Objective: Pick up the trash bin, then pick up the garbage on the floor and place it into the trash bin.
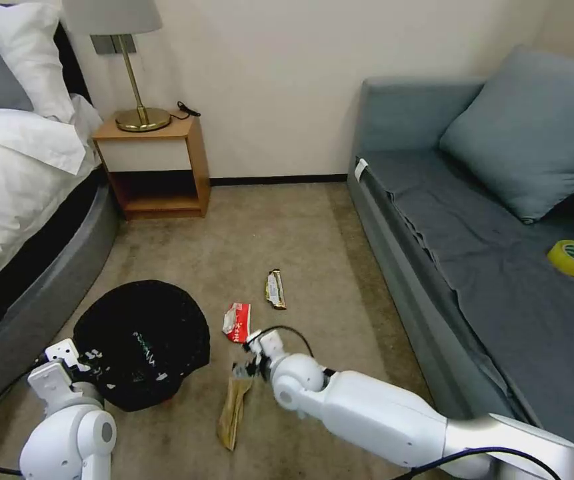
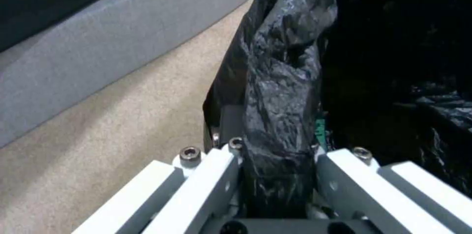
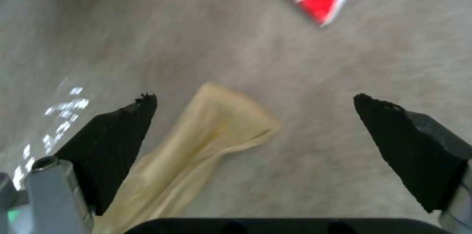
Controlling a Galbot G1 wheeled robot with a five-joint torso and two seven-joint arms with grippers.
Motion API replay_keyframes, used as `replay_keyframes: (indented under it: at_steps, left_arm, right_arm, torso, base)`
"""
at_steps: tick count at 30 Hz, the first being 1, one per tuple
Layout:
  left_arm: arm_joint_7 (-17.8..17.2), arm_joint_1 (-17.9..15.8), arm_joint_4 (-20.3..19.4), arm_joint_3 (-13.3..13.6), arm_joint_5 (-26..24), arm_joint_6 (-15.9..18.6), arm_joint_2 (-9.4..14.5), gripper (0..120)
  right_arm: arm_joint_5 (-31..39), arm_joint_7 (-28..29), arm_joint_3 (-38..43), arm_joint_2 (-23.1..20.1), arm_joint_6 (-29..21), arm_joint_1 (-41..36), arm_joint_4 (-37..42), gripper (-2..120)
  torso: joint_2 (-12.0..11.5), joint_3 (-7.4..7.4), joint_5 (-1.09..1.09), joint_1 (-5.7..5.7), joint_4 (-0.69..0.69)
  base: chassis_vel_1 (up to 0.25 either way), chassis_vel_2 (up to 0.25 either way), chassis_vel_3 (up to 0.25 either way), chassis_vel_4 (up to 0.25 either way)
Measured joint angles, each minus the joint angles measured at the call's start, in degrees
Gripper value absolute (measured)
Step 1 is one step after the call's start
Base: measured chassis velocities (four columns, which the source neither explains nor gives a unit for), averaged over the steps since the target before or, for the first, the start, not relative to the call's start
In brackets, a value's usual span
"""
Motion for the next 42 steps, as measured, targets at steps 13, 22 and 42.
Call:
replay_keyframes:
  at_steps: [13,22,42]
  left_arm:
    - [0.00,0.48,0.07,-0.46,0.39,-0.53,-0.33,2]
    - [0.04,0.51,0.36,-0.22,0.92,-0.92,-0.44,2]
    - [0.26,0.17,0.65,0.30,2.32,-1.20,-0.59,2]
  right_arm:
    - [-0.14,-2.08,-8.19,5.41,0.34,1.63,-9.23,100]
    - [-1.81,-2.30,-9.93,6.41,1.16,-0.29,-10.33,100]
    - [-2.64,-3.77,-11.62,6.42,3.04,-0.46,-9.68,61]
  torso:
    - [0.00,0.00,0.00,0.00,0.00]
    - [0.00,0.00,0.01,0.00,0.00]
    - [0.00,0.00,0.01,0.00,0.00]
  base:
    - [0.000,0.000,0.000,0.000]
    - [0.000,0.000,0.000,0.000]
    - [0.000,0.000,0.000,0.000]
